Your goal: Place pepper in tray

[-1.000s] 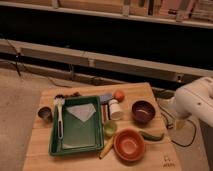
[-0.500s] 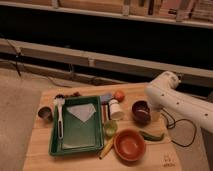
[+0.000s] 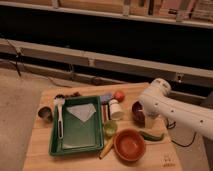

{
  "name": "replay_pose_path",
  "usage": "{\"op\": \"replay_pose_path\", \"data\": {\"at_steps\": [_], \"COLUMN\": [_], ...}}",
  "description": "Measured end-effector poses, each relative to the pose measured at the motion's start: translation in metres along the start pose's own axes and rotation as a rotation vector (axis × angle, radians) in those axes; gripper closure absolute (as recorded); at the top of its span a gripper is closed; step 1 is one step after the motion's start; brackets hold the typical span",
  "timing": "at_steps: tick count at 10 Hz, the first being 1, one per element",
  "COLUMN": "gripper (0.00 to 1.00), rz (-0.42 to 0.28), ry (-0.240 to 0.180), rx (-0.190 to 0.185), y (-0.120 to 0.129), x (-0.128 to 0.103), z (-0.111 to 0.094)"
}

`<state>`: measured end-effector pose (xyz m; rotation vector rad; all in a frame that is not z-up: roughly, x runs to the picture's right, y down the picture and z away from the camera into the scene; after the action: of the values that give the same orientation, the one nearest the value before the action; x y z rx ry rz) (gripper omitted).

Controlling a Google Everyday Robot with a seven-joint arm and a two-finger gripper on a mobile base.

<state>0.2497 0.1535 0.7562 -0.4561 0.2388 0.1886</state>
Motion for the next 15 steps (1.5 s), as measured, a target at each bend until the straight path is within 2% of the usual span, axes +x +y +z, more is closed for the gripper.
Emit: {"op": "replay_pose_path", "data": {"at_steps": [1, 3, 6, 9, 15], "gripper": [0.20, 0.20, 0.20, 0.20, 0.20], "rz": [0.007, 0.032, 0.068, 0.112, 0.122], "ry": [0.000, 0.000, -0.004, -0.013, -0.041], "rx": [-0.001, -0.030, -0.083, -0.115, -0.174], "y": [0.010, 0.027, 0.037, 0.049, 0.063], "x": [0.001, 0.010, 0.017, 0.025, 0.011], "z": [-0.005, -0.005, 0.002, 0.005, 0.016]}}
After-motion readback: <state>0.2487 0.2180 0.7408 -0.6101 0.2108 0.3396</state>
